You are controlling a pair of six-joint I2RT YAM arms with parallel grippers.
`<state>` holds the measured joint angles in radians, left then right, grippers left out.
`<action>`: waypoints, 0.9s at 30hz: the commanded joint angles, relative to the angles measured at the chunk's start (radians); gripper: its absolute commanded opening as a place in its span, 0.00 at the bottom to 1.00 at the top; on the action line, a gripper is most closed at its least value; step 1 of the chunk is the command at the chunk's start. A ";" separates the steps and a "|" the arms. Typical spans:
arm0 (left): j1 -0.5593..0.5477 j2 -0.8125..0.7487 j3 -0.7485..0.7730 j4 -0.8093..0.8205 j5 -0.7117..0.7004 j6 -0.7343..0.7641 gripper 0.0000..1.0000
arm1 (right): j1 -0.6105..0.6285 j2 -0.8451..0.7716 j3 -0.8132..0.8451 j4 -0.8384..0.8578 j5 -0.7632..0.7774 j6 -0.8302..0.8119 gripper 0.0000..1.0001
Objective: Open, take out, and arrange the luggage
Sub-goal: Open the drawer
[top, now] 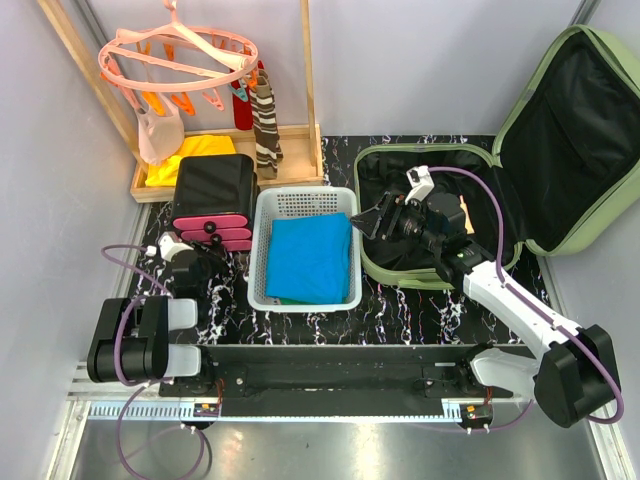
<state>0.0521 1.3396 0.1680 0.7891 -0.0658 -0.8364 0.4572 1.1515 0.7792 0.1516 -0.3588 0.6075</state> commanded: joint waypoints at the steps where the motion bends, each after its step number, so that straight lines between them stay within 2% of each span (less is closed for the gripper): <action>1: 0.003 0.021 0.056 0.072 0.012 0.000 0.40 | -0.005 -0.004 0.017 0.028 0.011 -0.014 0.79; 7: 0.002 0.044 0.062 0.078 0.034 -0.013 0.41 | -0.005 -0.007 0.014 0.028 0.015 -0.012 0.79; 15: 0.003 0.130 0.048 0.173 0.063 -0.075 0.42 | -0.003 -0.009 0.015 0.025 0.017 -0.014 0.79; 22: 0.002 0.142 0.044 0.197 0.055 -0.078 0.32 | -0.003 -0.013 0.014 0.019 0.024 -0.017 0.79; 27: 0.002 0.127 0.036 0.197 0.040 -0.081 0.14 | -0.002 -0.013 0.014 0.016 0.024 -0.018 0.79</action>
<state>0.0589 1.4616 0.1764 0.8848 0.0082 -0.9211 0.4568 1.1515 0.7792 0.1509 -0.3561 0.6064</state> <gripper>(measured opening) 0.373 0.789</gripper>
